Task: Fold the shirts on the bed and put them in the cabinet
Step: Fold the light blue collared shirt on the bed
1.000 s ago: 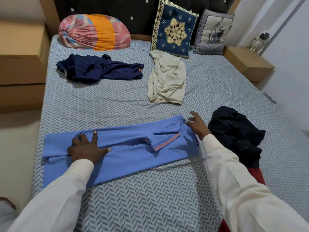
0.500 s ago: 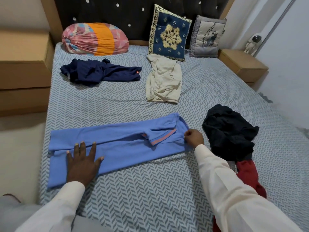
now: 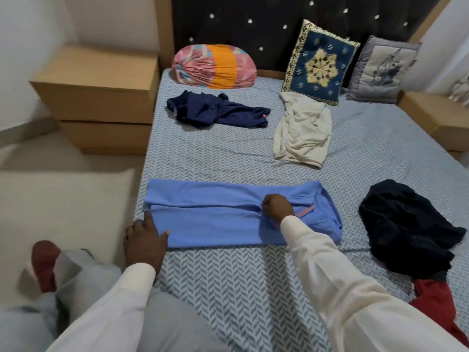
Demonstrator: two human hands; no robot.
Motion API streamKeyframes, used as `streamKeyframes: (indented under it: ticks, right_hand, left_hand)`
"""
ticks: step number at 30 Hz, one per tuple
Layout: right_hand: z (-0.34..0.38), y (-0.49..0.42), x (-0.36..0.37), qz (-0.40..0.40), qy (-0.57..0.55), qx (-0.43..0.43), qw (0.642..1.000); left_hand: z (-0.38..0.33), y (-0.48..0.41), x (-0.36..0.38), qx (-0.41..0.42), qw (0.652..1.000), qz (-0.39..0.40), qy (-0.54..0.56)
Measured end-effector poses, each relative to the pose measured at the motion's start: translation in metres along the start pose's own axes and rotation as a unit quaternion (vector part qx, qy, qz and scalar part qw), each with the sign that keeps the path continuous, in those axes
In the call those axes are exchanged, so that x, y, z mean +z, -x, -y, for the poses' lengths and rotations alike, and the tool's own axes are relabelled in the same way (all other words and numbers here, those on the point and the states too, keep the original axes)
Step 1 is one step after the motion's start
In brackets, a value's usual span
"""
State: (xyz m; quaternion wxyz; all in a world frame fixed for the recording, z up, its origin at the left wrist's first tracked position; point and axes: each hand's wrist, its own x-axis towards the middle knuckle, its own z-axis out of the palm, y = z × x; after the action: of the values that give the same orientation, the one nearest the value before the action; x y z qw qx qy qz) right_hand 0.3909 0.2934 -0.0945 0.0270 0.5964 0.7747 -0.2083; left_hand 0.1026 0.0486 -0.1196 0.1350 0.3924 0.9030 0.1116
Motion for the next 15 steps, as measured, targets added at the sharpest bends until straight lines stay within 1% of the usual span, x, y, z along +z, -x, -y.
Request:
streamKeyframes:
  ticks: [2, 5, 7, 10, 13, 15]
  right_hand:
    - [0.005, -0.003, 0.0, -0.015, 0.021, 0.012, 1.0]
    - [0.026, -0.007, -0.001, -0.061, -0.005, -0.004, 0.998]
    - [0.052, -0.011, 0.006, -0.034, -0.019, -0.04, 0.998]
    - [0.095, -0.012, 0.029, 0.041, 0.011, -0.106, 0.993]
    - [0.151, -0.004, 0.056, 0.048, 0.026, -0.165, 0.985]
    - [0.193, 0.001, 0.07, 0.046, 0.027, -0.207, 0.977]
  left_hand:
    - [0.003, 0.002, -0.005, -0.027, 0.999, 0.009, 0.017]
    - [0.002, 0.003, -0.009, -0.09, 0.993, 0.021, 0.07]
    - [0.005, 0.002, -0.01, -0.125, 0.987, 0.026, 0.097]
    - [0.011, 0.001, -0.009, -0.149, 0.98, 0.026, 0.128]
    - [0.016, 0.004, -0.009, -0.157, 0.974, 0.039, 0.159]
    - [0.019, 0.005, -0.011, -0.164, 0.972, 0.057, 0.161]
